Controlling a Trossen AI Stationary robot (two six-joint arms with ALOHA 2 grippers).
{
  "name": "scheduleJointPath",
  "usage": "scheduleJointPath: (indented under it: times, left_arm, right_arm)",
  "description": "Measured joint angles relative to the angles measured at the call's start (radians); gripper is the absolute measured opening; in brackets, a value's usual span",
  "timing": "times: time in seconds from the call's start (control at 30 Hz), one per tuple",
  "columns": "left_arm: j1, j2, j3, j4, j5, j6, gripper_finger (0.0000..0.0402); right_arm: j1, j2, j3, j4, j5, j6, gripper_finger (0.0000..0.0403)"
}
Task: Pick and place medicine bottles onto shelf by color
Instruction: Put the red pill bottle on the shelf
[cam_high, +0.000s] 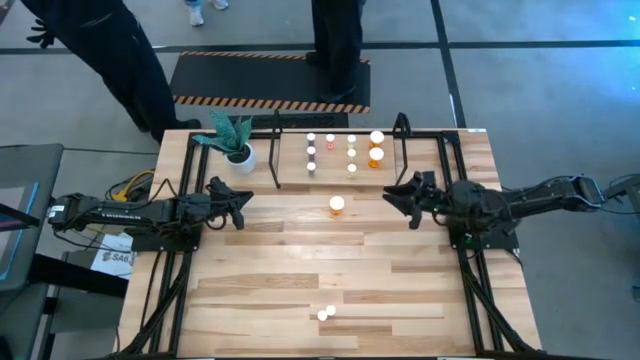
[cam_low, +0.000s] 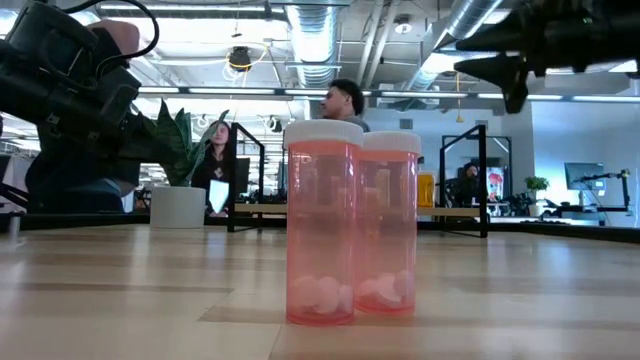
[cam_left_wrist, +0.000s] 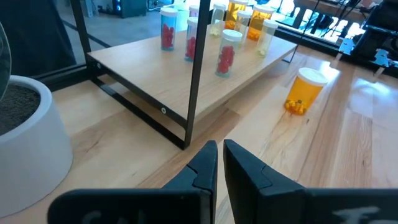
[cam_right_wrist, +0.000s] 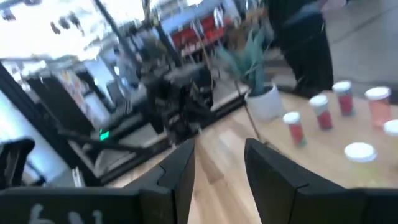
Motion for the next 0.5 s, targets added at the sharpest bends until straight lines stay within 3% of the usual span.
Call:
scheduleJointPath:
  times: [0.5]
  left_arm:
    - [0.0,0.0,0.0,0.0,0.0,0.0,0.0013]
  right_arm:
    - [0.109,0.433,0.488,-0.657,-0.15,0.343,0.0162]
